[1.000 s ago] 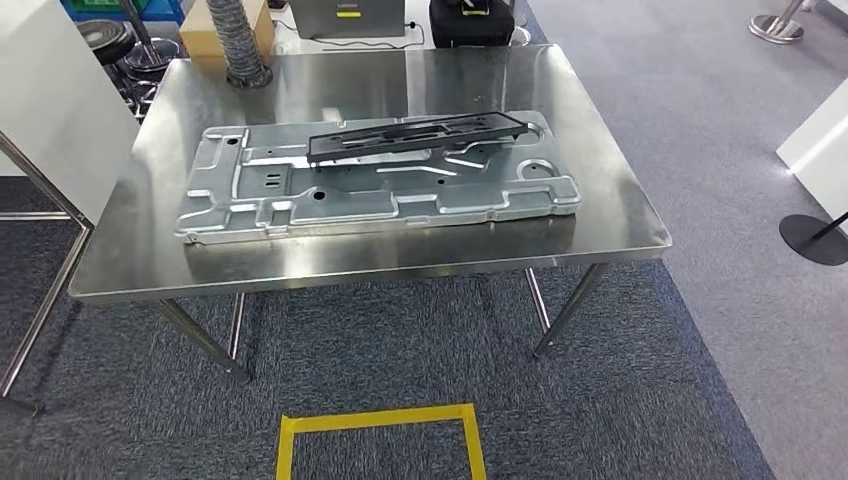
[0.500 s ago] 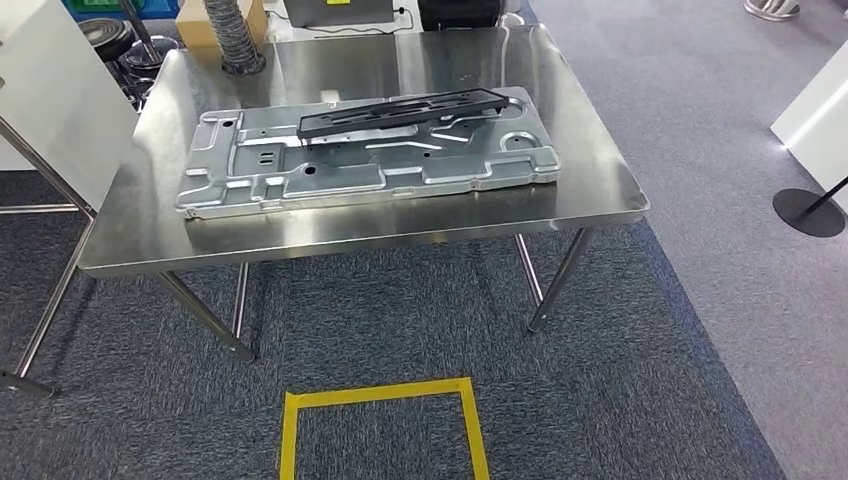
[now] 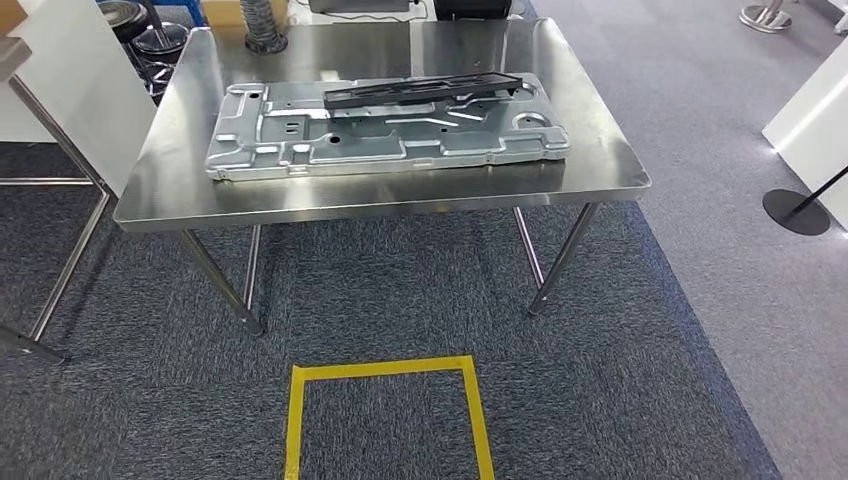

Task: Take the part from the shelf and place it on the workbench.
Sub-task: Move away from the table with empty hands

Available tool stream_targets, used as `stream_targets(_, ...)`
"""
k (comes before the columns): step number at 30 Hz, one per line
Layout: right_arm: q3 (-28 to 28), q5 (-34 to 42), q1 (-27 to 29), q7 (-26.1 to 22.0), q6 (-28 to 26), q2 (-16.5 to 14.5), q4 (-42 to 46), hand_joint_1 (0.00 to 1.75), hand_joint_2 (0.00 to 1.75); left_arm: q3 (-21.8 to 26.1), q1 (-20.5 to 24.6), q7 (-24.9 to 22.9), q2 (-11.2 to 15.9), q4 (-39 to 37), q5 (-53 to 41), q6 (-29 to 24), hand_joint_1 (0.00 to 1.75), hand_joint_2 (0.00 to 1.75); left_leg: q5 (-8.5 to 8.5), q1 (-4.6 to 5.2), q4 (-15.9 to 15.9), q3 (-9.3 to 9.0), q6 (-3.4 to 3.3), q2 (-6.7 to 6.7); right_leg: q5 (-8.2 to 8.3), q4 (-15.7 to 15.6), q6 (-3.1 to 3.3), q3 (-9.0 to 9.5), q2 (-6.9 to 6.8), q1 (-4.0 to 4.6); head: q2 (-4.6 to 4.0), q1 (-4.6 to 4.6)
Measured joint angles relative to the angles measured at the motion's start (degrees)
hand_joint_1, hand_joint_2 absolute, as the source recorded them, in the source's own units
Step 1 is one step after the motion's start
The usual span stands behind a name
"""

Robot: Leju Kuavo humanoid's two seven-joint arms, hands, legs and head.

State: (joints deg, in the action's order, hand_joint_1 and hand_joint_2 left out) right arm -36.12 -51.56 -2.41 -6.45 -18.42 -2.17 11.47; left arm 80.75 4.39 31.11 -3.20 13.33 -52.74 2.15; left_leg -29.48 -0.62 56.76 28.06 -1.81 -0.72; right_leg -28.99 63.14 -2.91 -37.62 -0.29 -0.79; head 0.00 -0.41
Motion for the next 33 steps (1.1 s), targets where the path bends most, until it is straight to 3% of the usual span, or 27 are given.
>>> stream_targets(2,0.21,-0.03,-0.03,-0.37,0.06,-0.07,0.00,0.00,0.00,-0.01,-0.01,0.02,0.01,0.00,0.00,-0.15,0.00,0.00,1.36,0.27,0.12,1.66,-0.33,-0.01,-5.26,7.37,-0.28,-1.40,0.02,-0.03,-0.01,0.14)
stream_targets(3,0.28,-0.05,-0.06,-0.52,0.07,-0.08,0.00,0.00,0.00,-0.02,-0.03,0.02,0.01,0.00,0.00,-0.20,0.00,0.00,2.03,0.43,0.24,2.55,-0.39,-0.02,-5.96,10.11,-0.29,-1.49,0.02,-0.02,-0.01,0.16)
stream_targets(4,0.34,-0.08,-0.08,-0.72,0.13,-0.08,0.00,0.00,0.00,-0.03,-0.03,0.04,0.01,0.00,0.00,-0.24,0.00,0.00,2.68,0.58,0.39,3.46,-0.40,-0.03,-5.27,11.21,-0.17,-0.82,0.03,0.01,-0.01,0.17)
stream_targets(5,0.40,-0.15,-0.11,-0.95,0.25,-0.08,0.00,0.00,0.00,-0.04,-0.03,0.07,0.01,0.00,-0.01,-0.28,0.00,0.00,3.30,0.73,0.55,4.39,-0.38,-0.02,-3.63,10.26,0.09,0.81,0.03,0.07,-0.01,0.19)
stream_targets(7,0.50,-0.36,-0.30,-1.39,0.60,-0.08,0.01,0.00,0.00,-0.15,-0.04,0.12,-0.04,-0.01,-0.04,-0.32,0.00,0.00,4.51,1.00,0.81,5.95,-0.24,0.03,-1.32,2.74,1.13,7.02,0.08,0.48,-0.01,0.17)
stream_targets(9,0.60,-0.63,-0.59,-1.73,0.78,-0.13,0.03,0.00,0.00,-0.28,-0.03,0.17,-0.12,-0.02,-0.08,-0.34,0.00,0.00,5.69,1.12,0.85,6.75,0.15,0.00,-2.02,-6.10,2.08,13.03,0.12,1.03,0.00,0.12)
stream_targets(10,0.67,-0.75,-0.70,-1.84,0.76,-0.17,0.04,0.00,0.00,-0.33,-0.02,0.19,-0.15,-0.02,-0.11,-0.35,0.00,0.00,6.29,1.08,0.74,6.94,0.43,-0.06,-2.52,-8.50,2.36,14.39,0.14,1.26,0.00,0.14)
stream_targets(11,0.76,-0.85,-0.76,-1.91,0.73,-0.23,0.03,0.00,0.00,-0.35,-0.03,0.20,-0.15,-0.02,-0.17,-0.37,0.00,0.00,6.95,1.01,0.57,7.08,0.73,-0.11,-2.40,-9.53,2.52,14.55,0.14,1.34,0.00,0.14)
stream_targets(12,0.87,-0.93,-0.77,-1.97,0.69,-0.36,0.01,0.00,0.00,-0.37,-0.07,0.20,-0.09,-0.02,-0.26,-0.38,0.00,0.00,7.31,0.92,0.50,7.29,1.01,-0.08,-1.77,-9.68,2.71,14.10,0.03,1.26,0.00,0.19)
stream_targets(13,0.95,-0.96,-0.78,-2.02,0.66,-0.46,-0.01,0.00,0.00,-0.40,-0.17,0.20,-0.04,-0.02,-0.35,-0.38,0.00,0.00,6.66,0.88,0.88,7.62,1.29,0.04,-1.04,-9.86,3.07,13.55,-0.10,1.16,0.00,0.23)
stream_targets(14,1.02,-0.97,-0.79,-2.07,0.65,-0.55,-0.03,0.00,0.00,-0.43,-0.31,0.16,-0.01,-0.03,-0.45,-0.38,0.00,0.00,4.71,0.81,2.28,8.13,1.57,0.17,-0.22,-9.99,3.44,12.82,-0.24,1.02,0.00,0.13)
stream_targets(15,1.05,-0.97,-0.80,-2.12,0.67,-0.63,-0.04,0.00,0.00,-0.45,-0.43,0.13,0.03,-0.03,-0.54,-0.38,0.00,0.00,1.72,0.69,4.72,8.79,1.83,0.29,0.57,-10.01,3.72,11.94,-0.38,0.93,0.00,0.05)
stream_targets(17,1.12,-1.07,-0.77,-2.17,0.86,-0.70,-0.05,0.00,0.00,-0.51,-0.54,0.07,0.01,-0.04,-0.63,-0.32,0.00,0.00,-4.26,0.38,11.87,9.98,2.31,0.36,2.02,-9.63,3.97,9.82,-0.44,1.05,0.00,-0.16)
stream_targets(18,1.18,-1.15,-0.75,-2.18,1.13,-0.74,-0.06,0.00,0.00,-0.54,-0.52,0.07,0.01,-0.04,-0.64,-0.23,0.00,0.00,-5.24,0.27,15.01,10.12,2.50,0.36,2.70,-9.34,3.90,8.66,-0.46,1.07,0.00,-0.16)
stream_targets(19,1.26,-1.24,-0.74,-2.21,1.57,-0.77,-0.07,0.00,0.00,-0.55,-0.48,0.08,0.01,-0.05,-0.63,-0.11,0.00,0.00,-4.63,0.17,16.94,9.70,2.65,0.35,3.39,-8.92,3.79,7.39,-0.48,1.04,-0.01,-0.15)
stream_targets(20,1.33,-1.30,-0.76,-2.26,2.07,-0.78,-0.07,0.00,0.00,-0.56,-0.42,0.10,0.01,-0.05,-0.62,0.01,0.00,0.00,-2.84,0.09,17.02,8.45,2.76,0.35,4.02,-8.38,3.62,6.00,-0.49,0.96,-0.01,-0.17)
stream_targets(21,1.38,-1.32,-0.77,-2.32,2.57,-0.78,-0.07,0.00,0.00,-0.57,-0.33,0.11,0.01,-0.05,-0.62,0.13,0.00,0.00,-0.95,-0.01,15.25,6.32,2.85,0.35,4.60,-7.72,3.41,4.61,-0.48,0.86,-0.01,-0.18)
stream_targets(22,1.41,-1.32,-0.80,-2.39,2.91,-0.78,-0.06,0.00,0.00,-0.60,-0.19,0.13,-0.02,-0.06,-0.61,0.23,0.00,0.00,-0.25,-0.12,11.68,3.25,2.92,0.37,5.08,-6.96,3.12,3.36,-0.46,0.82,-0.01,-0.20)
stream_targets(24,1.42,-1.31,-0.82,-2.50,3.20,-0.78,-0.06,0.00,0.00,-0.68,0.13,0.19,-0.07,-0.07,-0.61,0.39,0.00,0.00,-2.00,-0.09,3.22,-2.61,2.68,0.47,5.87,-5.58,2.47,1.67,-0.45,0.89,0.00,-0.15)
stream_targets(25,1.43,-1.30,-0.86,-2.54,3.45,-0.77,-0.06,0.00,0.00,-0.72,0.25,0.23,-0.11,-0.07,-0.62,0.48,0.00,0.00,-3.31,-0.03,0.50,-4.15,2.33,0.51,6.26,-5.23,2.13,1.26,-0.46,0.97,0.00,-0.12)
stream_targets(26,1.43,-1.24,-0.87,-2.54,3.87,-0.77,-0.07,0.00,0.00,-0.74,0.26,0.27,-0.15,-0.07,-0.62,0.53,0.00,0.00,-3.81,0.11,-0.76,-4.53,1.82,0.50,6.71,-5.15,1.77,1.03,-0.49,0.99,0.00,-0.07)
stream_targets(28,1.42,-0.94,-0.85,-2.26,5.74,-0.63,-0.08,0.00,0.00,-0.74,0.15,0.15,-0.32,-0.11,-0.64,0.60,0.00,0.00,-3.08,0.08,-0.86,-3.54,0.67,0.25,6.78,-5.00,1.06,0.53,-0.41,0.79,0.00,-0.18)
stream_targets(29,1.42,-0.74,-0.80,-2.00,7.00,-0.55,-0.09,0.00,0.00,-0.74,0.10,-0.05,-0.39,-0.13,-0.64,0.60,0.00,0.00,-2.43,0.05,-0.90,-2.96,0.14,0.13,5.37,-4.04,0.71,0.06,-0.32,0.63,0.00,-0.18)
stream_targets(30,1.41,-0.58,-0.71,-1.75,8.31,-0.46,-0.10,0.00,0.00,-0.74,0.11,-0.38,-0.45,-0.15,-0.63,0.58,0.00,0.00,-1.73,0.00,-0.95,-2.26,-0.22,0.04,2.94,-2.06,0.39,-0.65,-0.23,0.49,0.00,-0.16)
stream_targets(32,1.41,-0.35,-0.61,-1.32,10.31,-0.44,-0.15,0.00,0.87,-0.73,0.12,-1.30,-0.47,-0.15,-0.52,0.46,0.00,0.00,-0.50,0.09,-0.86,-0.78,-0.47,0.01,-2.66,4.75,-0.19,-2.41,-0.13,0.29,-0.01,0.03)
stream_targets(33,1.40,-0.20,-0.59,-0.93,11.06,-0.44,-0.17,0.00,1.31,-0.71,0.10,-2.03,-0.47,-0.15,-0.39,0.30,0.00,0.00,0.06,0.16,-0.79,-0.02,-0.43,-0.01,-3.90,8.09,-0.39,-2.98,-0.11,0.22,-0.01,0.06)
